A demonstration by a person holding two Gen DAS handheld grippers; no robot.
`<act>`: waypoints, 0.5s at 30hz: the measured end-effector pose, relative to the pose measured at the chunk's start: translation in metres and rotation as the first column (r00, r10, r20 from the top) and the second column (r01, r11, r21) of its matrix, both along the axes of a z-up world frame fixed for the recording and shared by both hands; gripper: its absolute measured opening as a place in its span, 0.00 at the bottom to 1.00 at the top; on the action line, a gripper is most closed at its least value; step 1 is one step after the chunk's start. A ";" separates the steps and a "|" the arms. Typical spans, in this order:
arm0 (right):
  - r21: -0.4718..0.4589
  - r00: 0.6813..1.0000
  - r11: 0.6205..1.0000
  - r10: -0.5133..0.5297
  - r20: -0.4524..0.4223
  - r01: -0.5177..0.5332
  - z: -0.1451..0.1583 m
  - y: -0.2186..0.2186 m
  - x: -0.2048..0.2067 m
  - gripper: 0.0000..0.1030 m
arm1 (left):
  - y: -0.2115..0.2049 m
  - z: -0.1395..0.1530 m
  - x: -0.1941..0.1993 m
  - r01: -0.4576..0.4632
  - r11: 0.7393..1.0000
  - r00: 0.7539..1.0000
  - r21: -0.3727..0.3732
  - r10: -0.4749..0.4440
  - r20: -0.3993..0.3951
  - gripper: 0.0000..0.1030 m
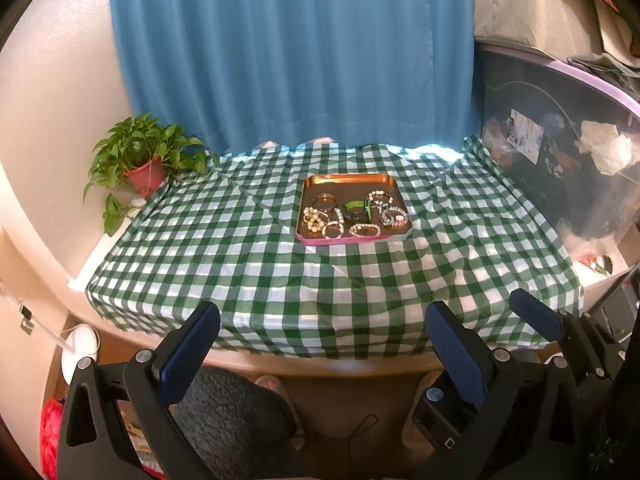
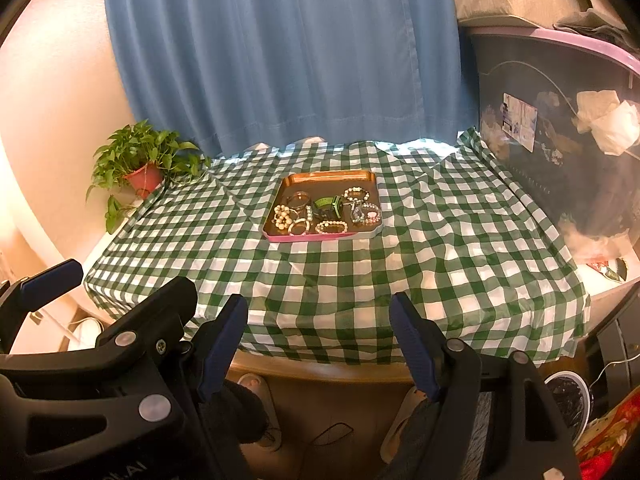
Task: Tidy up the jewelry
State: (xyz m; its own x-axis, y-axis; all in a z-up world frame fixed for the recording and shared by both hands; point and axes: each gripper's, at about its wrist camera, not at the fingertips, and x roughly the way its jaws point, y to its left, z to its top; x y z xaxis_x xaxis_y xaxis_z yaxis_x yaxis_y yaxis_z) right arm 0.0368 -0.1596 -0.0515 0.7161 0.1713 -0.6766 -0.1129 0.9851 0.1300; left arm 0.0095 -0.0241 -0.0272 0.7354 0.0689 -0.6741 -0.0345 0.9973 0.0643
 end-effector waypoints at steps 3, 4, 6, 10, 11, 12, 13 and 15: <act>0.000 1.000 1.000 0.001 -0.002 -0.001 0.000 0.000 0.000 0.68 | 0.000 0.000 0.000 0.001 1.000 1.000 0.001 -0.001 0.001 0.99; 0.000 1.000 1.000 0.000 -0.001 0.000 0.000 0.000 0.000 0.68 | 0.000 0.000 0.000 0.002 1.000 1.000 0.001 -0.002 -0.001 0.99; 0.000 1.000 1.000 -0.002 -0.002 0.002 -0.001 0.001 0.000 0.68 | 0.001 -0.001 -0.001 0.000 1.000 1.000 0.001 0.000 -0.002 0.99; 0.000 1.000 1.000 -0.001 -0.001 0.001 -0.001 0.000 0.000 0.68 | 0.001 0.000 0.001 0.000 1.000 1.000 0.001 0.000 -0.003 1.00; 0.000 1.000 1.000 0.000 -0.002 0.000 -0.001 0.000 0.000 0.68 | 0.001 -0.001 -0.001 0.000 1.000 1.000 0.001 0.000 -0.004 1.00; 0.000 1.000 1.000 0.000 -0.003 0.000 -0.001 0.000 0.000 0.68 | 0.002 -0.002 -0.001 0.001 1.000 1.000 0.001 -0.001 -0.005 1.00; 0.001 1.000 1.000 0.001 -0.005 -0.001 -0.002 0.000 0.000 0.68 | 0.002 -0.003 0.000 0.000 1.000 1.000 0.001 0.000 -0.005 1.00; 0.001 1.000 1.000 0.001 -0.005 -0.001 -0.002 0.000 0.000 0.68 | 0.003 -0.003 0.000 0.001 1.000 1.000 0.000 -0.001 -0.006 1.00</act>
